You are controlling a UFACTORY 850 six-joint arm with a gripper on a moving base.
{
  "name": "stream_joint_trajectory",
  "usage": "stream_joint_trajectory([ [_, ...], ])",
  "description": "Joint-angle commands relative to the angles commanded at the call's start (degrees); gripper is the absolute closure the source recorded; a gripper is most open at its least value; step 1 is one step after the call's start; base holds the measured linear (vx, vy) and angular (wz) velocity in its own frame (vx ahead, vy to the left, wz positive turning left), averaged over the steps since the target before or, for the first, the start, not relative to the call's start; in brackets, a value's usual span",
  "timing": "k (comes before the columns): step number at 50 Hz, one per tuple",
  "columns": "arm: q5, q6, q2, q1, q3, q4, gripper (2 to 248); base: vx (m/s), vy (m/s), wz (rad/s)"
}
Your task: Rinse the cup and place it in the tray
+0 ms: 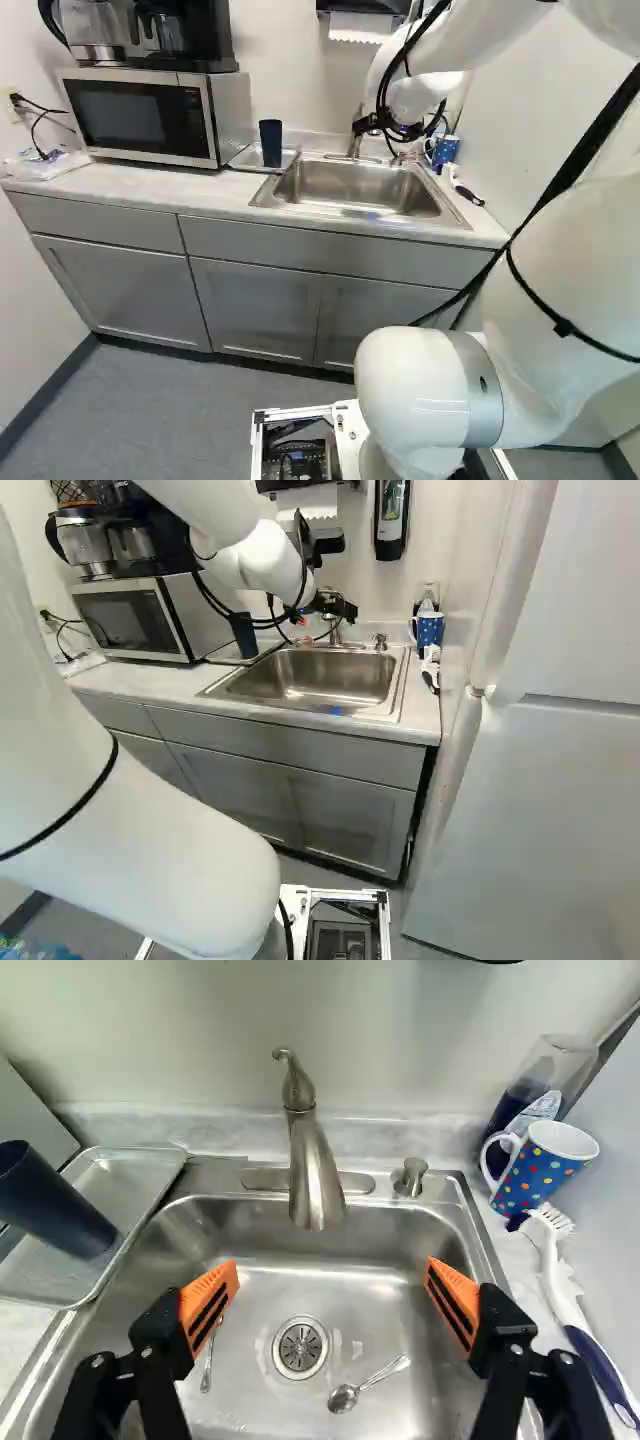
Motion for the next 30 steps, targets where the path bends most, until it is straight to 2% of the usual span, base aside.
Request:
stream_joint_trajectory([
  [30,-7.70,0.00,3.66,-0.39,3.27,0.00,3,0.000,0.000,0.000],
])
